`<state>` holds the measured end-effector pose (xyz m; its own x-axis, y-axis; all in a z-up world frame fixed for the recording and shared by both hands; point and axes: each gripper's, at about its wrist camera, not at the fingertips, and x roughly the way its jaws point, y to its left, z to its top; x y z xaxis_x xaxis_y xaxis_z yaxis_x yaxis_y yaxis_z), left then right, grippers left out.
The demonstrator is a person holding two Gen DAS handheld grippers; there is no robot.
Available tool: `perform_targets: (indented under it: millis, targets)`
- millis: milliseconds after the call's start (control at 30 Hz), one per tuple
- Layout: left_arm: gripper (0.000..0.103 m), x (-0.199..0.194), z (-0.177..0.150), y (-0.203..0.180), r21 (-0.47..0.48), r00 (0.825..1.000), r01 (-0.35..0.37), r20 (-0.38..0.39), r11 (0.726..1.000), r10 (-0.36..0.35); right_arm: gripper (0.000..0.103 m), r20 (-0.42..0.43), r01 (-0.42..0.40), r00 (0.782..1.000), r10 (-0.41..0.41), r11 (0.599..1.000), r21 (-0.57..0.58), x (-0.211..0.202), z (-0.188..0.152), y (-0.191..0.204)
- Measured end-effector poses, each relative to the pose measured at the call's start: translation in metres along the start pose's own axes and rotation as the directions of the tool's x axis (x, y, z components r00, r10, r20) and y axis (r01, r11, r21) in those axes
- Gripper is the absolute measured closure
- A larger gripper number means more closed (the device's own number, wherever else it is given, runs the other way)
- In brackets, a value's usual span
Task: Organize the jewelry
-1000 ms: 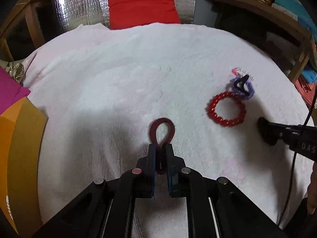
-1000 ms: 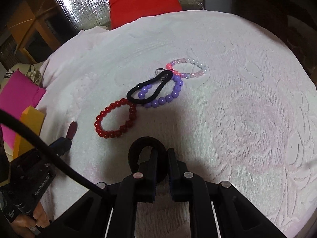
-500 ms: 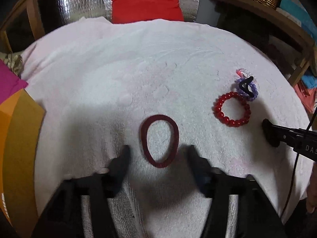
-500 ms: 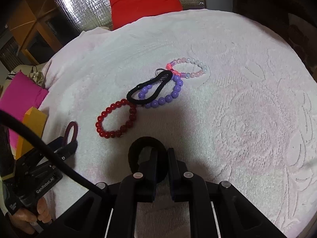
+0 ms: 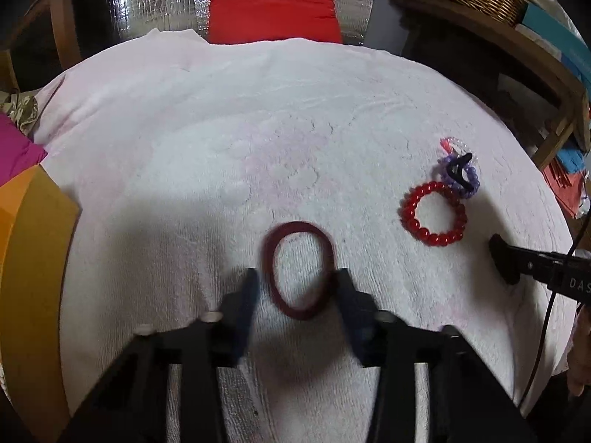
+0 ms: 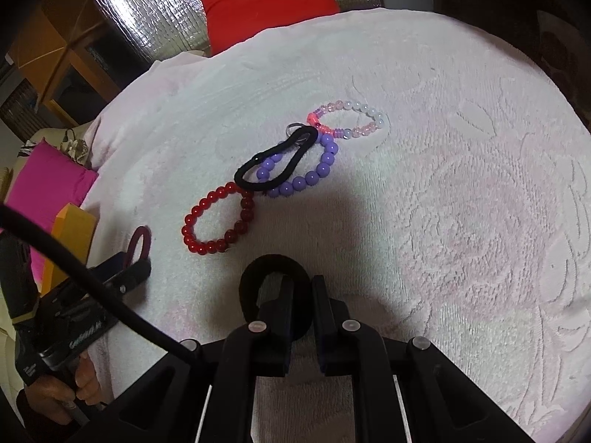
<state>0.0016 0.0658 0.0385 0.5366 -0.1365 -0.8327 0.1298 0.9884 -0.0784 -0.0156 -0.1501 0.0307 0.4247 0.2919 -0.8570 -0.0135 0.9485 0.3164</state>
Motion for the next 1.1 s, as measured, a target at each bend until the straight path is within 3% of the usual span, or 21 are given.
perform_targets:
  millis: [167,267,667,900,1100]
  targets:
    - [0.090,0.001,0.003,-0.006,0.015,1.000,0.007,0.007,1.000,-0.008,0.090,-0.004,-0.017,1.000,0.017,1.000,0.013,-0.003,-0.001,-0.004]
    - [0.093,-0.001,0.003,-0.008,0.018,1.000,0.021,0.013,1.000,-0.021,0.090,-0.004,-0.030,1.000,0.030,0.999,0.021,-0.005,-0.001,-0.006]
    - [0.094,-0.022,0.003,-0.035,0.050,0.992,0.115,0.046,0.992,-0.118,0.091,0.021,-0.078,0.997,0.077,0.996,0.052,-0.017,-0.002,-0.017]
    - [0.094,-0.033,0.000,-0.044,0.054,0.993,0.090,0.068,0.994,-0.094,0.091,0.023,-0.046,0.999,0.045,0.997,0.056,-0.016,-0.002,-0.016]
    - [0.094,-0.013,-0.009,-0.047,0.046,0.995,0.097,-0.014,0.994,-0.097,0.091,0.015,0.009,1.000,-0.009,0.999,0.034,-0.011,-0.004,-0.009]
